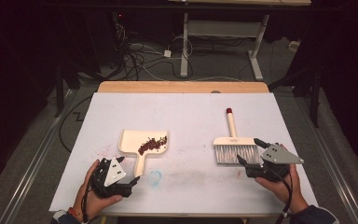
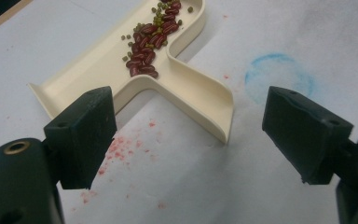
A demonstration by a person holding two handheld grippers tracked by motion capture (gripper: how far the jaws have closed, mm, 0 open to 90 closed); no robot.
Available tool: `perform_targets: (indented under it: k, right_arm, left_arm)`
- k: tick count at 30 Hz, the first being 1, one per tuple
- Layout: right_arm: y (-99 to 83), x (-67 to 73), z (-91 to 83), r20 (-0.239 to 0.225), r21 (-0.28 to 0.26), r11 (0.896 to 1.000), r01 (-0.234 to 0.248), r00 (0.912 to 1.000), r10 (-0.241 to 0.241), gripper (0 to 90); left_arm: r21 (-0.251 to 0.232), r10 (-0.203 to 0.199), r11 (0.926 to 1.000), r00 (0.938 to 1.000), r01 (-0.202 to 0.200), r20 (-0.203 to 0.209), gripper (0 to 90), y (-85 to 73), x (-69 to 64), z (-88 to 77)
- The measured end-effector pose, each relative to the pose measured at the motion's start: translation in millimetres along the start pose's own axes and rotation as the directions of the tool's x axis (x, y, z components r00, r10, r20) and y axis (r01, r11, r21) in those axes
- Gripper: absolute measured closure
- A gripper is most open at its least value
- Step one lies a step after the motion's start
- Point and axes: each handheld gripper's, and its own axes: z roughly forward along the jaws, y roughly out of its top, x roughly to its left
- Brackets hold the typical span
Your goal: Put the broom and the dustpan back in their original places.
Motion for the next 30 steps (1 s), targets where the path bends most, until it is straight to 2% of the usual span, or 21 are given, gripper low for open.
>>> perform_targets:
  k: [4,8,10,13,18,22,27,30]
  right_arm:
    - [-10.0,2.3,0.2,-0.011,0.034,0.999,-0.006,0.9999,0.007,18.7]
    - [-21.5,9.0,-2.6,-0.022,0.038,0.999,-0.016,0.9996,0.016,18.6]
    - [-26.8,12.5,-4.2,-0.042,0.037,0.999,-0.027,0.9987,0.028,18.6]
    - [-32.7,18.6,-4.7,-0.053,0.053,0.999,-0.012,0.9985,0.014,18.6]
    - [-31.2,21.5,-7.2,-0.074,0.027,1.0,-0.014,0.9972,0.016,18.5]
    - [-30.9,22.4,-8.1,-0.069,0.025,1.0,-0.005,0.9976,0.007,18.4]
    - [-29.0,21.3,-10.3,-0.06,0.001,1.0,-0.029,0.9978,0.029,18.4]
    - [-27.9,22.4,-9.6,-0.054,0.008,1.0,-0.022,0.9983,0.022,18.4]
  left_arm:
    - [-0.007,-0.001,1.0,1.0,0.001,0.0,17.0,0.6,0.8,1.0]
    - [-0.01,0.001,0.9999,1.0,-0.001,-0.001,17.0,1.4,0.6,0.9]
    - [-0.008,0.003,1.0,1.0,-0.003,-0.005,17.0,1.9,0.3,0.9]
    - [-0.011,0.006,0.9999,0.9999,-0.006,-0.011,17.0,2.0,-0.6,-0.1]
    - [-0.011,-0.002,0.9999,0.9997,0.001,-0.026,17.0,1.7,-0.7,-2.8]
    - [-0.011,0.009,0.9999,0.9995,-0.01,-0.03,17.0,2.7,-1.0,-3.1]
    - [-0.012,0.009,0.9999,0.9996,-0.009,-0.027,17.0,0.5,-1.7,-4.0]
    - [-0.011,0.014,0.9998,0.9995,-0.014,-0.027,17.0,-1.3,-2.5,-5.9]
